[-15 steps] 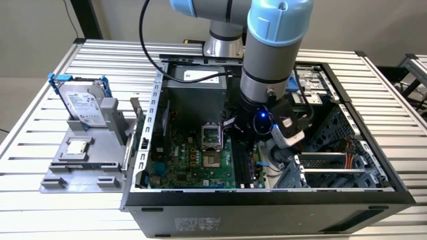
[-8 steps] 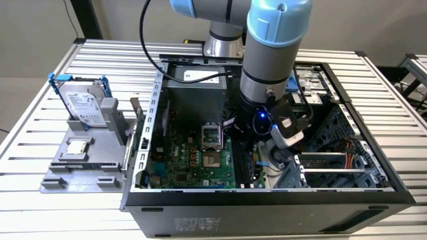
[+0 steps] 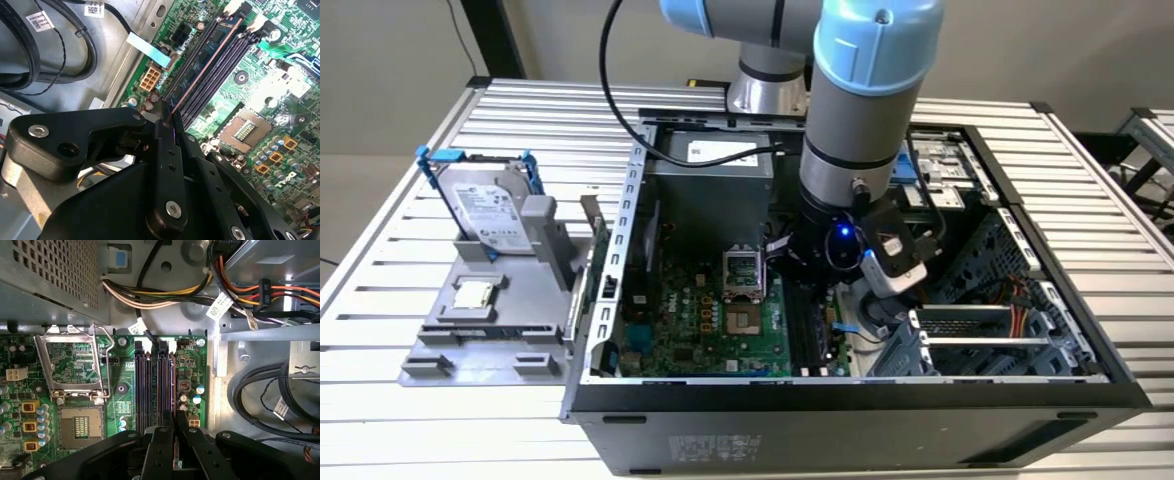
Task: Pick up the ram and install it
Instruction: 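Insert the ram into the slot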
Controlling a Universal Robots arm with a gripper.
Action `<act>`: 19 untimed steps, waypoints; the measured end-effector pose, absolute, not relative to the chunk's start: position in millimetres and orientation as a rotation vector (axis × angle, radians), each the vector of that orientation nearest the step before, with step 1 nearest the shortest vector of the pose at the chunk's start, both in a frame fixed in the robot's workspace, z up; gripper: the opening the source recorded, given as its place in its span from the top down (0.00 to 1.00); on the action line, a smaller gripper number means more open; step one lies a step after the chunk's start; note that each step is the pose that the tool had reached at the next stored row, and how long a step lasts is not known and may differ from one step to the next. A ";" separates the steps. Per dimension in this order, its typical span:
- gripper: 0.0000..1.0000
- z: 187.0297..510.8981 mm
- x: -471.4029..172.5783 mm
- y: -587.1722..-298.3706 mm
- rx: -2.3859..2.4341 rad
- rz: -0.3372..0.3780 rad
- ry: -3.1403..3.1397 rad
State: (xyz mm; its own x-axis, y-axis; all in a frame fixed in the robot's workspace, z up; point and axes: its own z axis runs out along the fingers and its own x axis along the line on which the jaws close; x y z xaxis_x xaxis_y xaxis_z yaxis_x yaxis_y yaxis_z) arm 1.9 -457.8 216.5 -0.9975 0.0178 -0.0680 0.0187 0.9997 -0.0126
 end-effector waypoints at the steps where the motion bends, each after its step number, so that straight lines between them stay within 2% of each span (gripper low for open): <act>1: 1.00 216.5 1.9 -457.8 0.028 -0.020 3.074; 19: 1.00 210.9 2.9 -457.8 0.028 -0.021 3.074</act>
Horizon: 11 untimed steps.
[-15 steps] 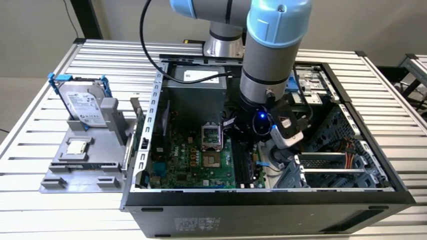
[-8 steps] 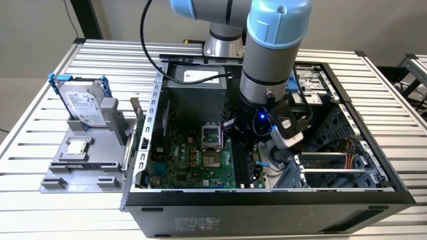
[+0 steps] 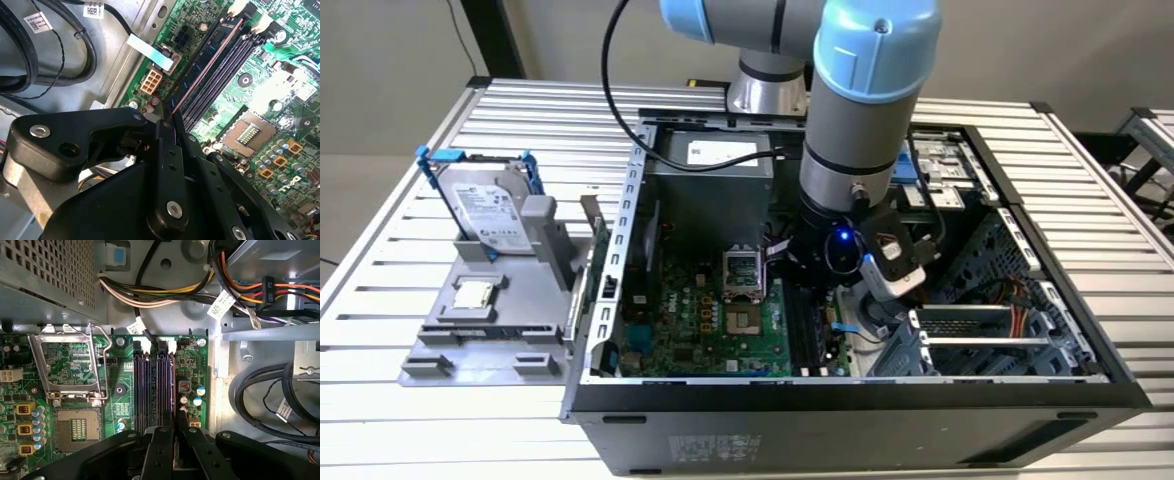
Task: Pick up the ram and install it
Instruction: 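Insert the ram into the slot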
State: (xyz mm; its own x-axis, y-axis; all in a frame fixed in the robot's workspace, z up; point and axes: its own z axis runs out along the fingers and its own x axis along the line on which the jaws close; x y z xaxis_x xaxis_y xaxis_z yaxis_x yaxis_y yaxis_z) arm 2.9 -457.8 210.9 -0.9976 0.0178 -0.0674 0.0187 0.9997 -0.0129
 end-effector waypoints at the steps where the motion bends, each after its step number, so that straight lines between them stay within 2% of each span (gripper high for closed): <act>1: 1.00 210.9 2.9 -457.8 0.028 -0.021 3.074; 6: 1.00 210.7 2.9 -457.8 0.028 -0.020 3.074; 7: 0.00 210.3 3.1 -457.5 0.028 -0.018 3.073; 11: 0.00 210.6 3.0 -457.8 0.028 -0.021 3.074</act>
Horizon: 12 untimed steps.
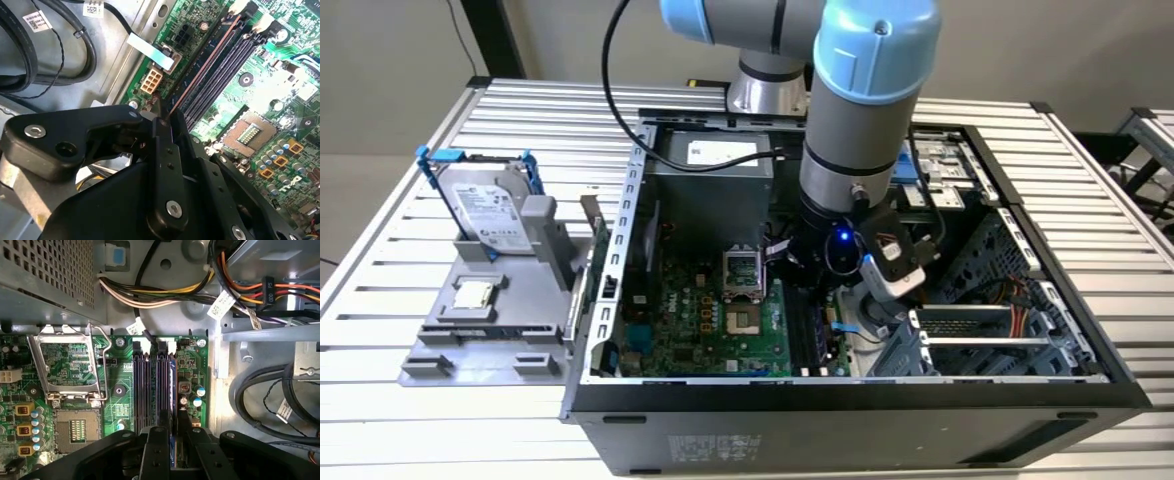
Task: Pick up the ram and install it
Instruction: 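Insert the ram into the slot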
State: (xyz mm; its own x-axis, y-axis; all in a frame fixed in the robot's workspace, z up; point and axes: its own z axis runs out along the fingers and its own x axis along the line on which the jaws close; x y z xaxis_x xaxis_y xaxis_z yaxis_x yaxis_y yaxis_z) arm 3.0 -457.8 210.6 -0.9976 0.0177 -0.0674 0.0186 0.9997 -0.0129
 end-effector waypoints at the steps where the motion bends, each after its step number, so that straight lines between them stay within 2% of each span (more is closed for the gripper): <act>1: 0.00 211.1 2.9 -457.8 0.029 -0.022 3.074; 8: 0.00 240.9 2.9 -457.8 0.031 -0.021 3.075; 12: 0.00 245.0 3.1 -459.3 0.033 -0.021 3.078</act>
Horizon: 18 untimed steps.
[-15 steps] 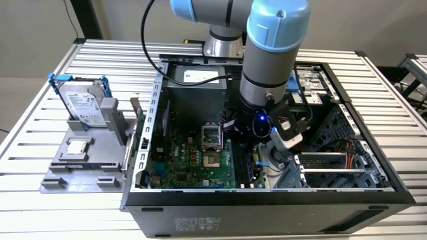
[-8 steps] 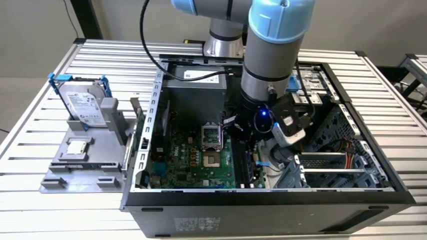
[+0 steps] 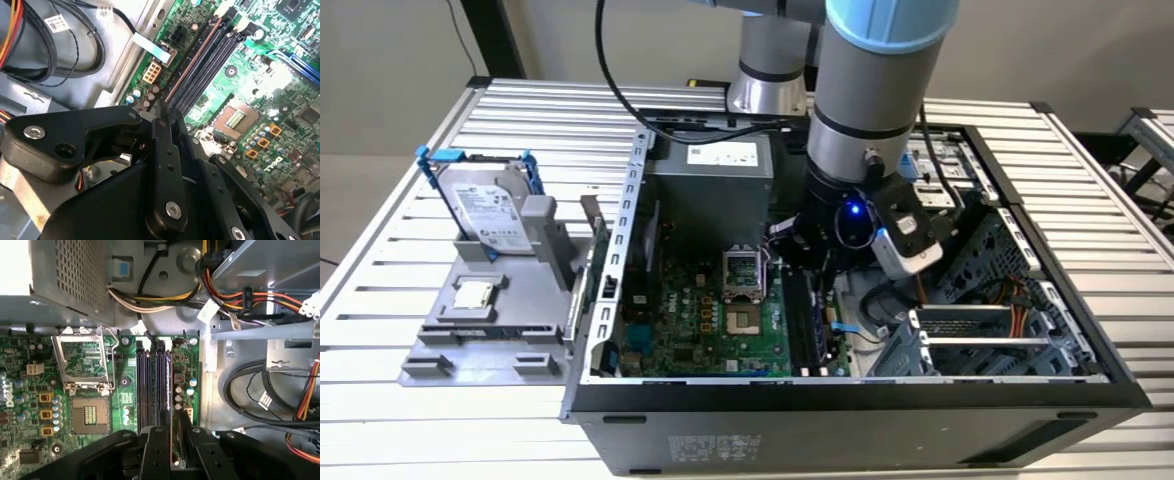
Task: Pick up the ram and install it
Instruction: 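Insert the ram into the slot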
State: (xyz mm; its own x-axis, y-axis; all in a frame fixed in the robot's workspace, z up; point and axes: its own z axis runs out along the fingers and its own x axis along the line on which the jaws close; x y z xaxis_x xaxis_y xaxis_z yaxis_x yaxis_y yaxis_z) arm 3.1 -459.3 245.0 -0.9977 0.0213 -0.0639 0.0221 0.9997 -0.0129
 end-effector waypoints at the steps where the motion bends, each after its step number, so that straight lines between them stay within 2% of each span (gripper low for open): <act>1: 0.00 245.1 3.1 -459.6 0.034 -0.020 3.078; 3: 0.00 245.1 3.1 -459.5 0.034 -0.019 3.078; 4: 1.00 245.1 3.1 -459.6 0.034 -0.019 3.078; 18: 1.00 245.2 3.1 -459.6 0.034 0.000 3.078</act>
